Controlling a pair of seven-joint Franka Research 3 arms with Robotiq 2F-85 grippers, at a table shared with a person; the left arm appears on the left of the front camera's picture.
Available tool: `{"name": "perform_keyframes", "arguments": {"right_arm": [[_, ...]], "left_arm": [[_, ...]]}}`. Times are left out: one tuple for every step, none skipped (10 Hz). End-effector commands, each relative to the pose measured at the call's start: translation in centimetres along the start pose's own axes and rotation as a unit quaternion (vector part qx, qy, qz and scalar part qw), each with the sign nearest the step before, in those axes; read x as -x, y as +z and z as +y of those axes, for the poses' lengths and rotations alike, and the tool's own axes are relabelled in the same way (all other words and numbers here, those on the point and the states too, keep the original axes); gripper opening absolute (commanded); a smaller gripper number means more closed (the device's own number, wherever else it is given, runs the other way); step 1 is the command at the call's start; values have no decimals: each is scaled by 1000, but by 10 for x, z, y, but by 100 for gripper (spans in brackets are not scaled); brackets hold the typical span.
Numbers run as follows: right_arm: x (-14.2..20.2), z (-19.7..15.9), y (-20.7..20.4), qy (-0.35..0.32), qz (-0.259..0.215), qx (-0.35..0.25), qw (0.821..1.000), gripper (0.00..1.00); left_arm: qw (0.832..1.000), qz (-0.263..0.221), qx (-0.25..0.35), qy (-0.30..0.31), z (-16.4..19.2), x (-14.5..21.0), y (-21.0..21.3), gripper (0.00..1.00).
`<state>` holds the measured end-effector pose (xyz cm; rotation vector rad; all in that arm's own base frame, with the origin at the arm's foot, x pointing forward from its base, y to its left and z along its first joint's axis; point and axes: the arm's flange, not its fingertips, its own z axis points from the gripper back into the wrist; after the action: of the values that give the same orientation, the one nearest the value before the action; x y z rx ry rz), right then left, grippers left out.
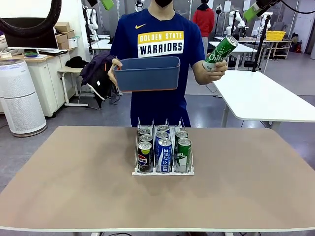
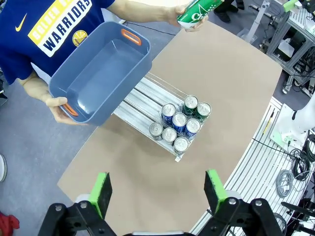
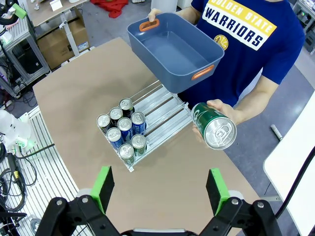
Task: Fill the beverage cans into the dispenser.
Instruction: Pick up the Sprite handed by the human.
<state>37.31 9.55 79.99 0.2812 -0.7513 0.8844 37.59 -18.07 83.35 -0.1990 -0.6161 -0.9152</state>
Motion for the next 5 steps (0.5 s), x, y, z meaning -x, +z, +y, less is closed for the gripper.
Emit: {"name": "perform_keyframes", "arguments": {"right_arm": [[1,0,-1,-1,1,-1,1000,100],[1,0,-1,-1,1,-1,1000,100],[1,0,-1,-1,1,-1,1000,100],[1,0,-1,-1,1,-1,1000,100],[1,0,-1,-1,1,-1,1000,100]], "left_arm": [[1000,-5,-3,1,0,1,0,100],[1000,-5,-3,1,0,1,0,100],[1000,-5,-3,1,0,1,0,100],[1000,-5,-3,1,0,1,0,100],[1000,-5,-3,1,0,1,0,100]]}}
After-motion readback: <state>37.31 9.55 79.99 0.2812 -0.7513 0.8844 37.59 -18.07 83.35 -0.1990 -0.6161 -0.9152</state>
